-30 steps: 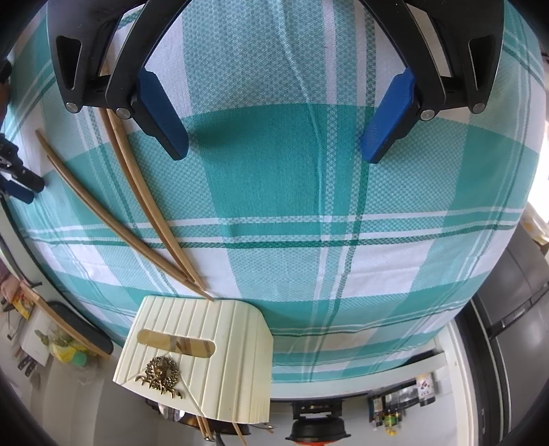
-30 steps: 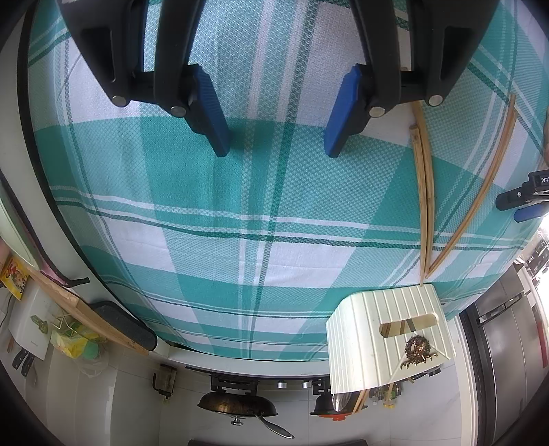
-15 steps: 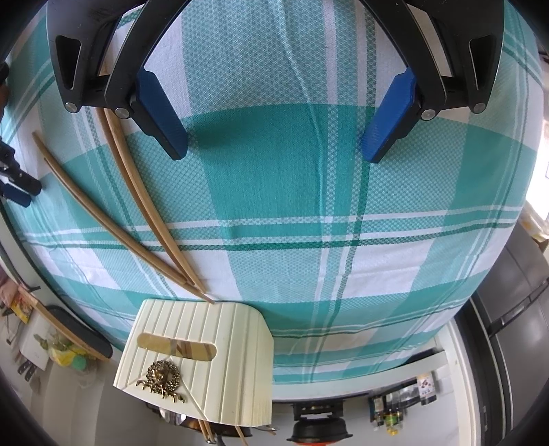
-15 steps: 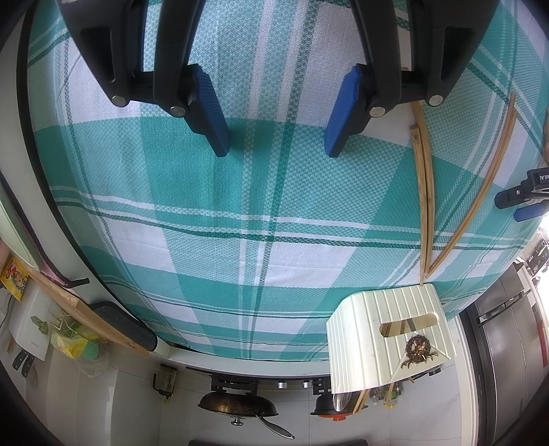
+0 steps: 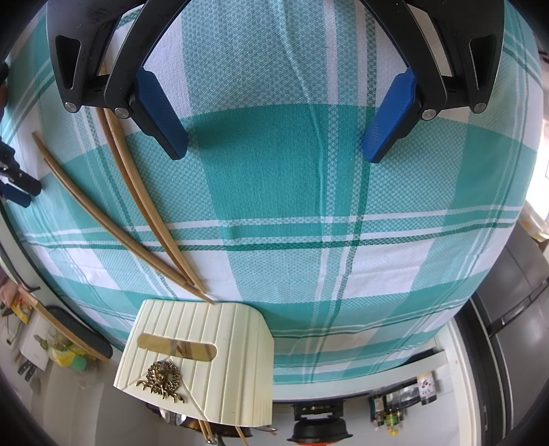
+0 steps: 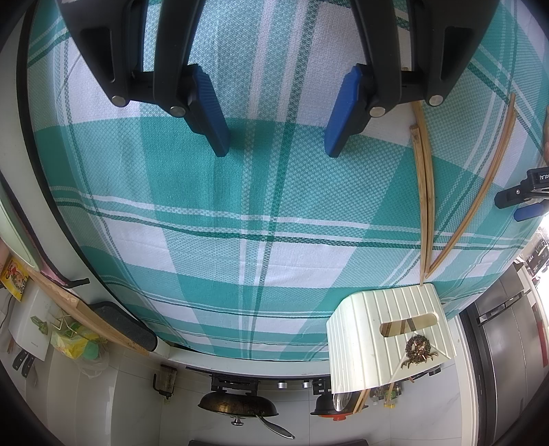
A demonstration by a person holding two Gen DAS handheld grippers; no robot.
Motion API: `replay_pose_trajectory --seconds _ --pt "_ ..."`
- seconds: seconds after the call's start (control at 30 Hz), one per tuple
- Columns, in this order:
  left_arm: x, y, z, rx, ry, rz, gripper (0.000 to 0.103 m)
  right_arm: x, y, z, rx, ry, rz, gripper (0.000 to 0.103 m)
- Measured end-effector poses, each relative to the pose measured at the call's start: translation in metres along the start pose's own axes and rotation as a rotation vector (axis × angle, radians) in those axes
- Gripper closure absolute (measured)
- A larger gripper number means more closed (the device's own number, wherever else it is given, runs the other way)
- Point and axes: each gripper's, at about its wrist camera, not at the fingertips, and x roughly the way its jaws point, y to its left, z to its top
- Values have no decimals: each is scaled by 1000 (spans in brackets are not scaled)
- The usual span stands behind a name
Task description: Organize utensils
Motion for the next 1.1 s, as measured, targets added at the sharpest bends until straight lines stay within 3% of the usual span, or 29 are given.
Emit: replay_pose_trajectory --seconds 0.23,0.47,0.73,0.9,1.1 --pt "-2 2 0 -18 -7 -1 1 0 0 0 1 0 0 44" --pt "-19 22 2 -233 -58 -100 1 0 0 0 1 0 -1 44" --pt "-8 -25 19 -145 -16 -91 1 0 0 0 1 0 0 44" --pt "10 -41 21 -87 30 1 1 0 0 0 2 0 1 44" --pt "11 -42 15 -48 23 64 1 0 0 0 2 0 0 44"
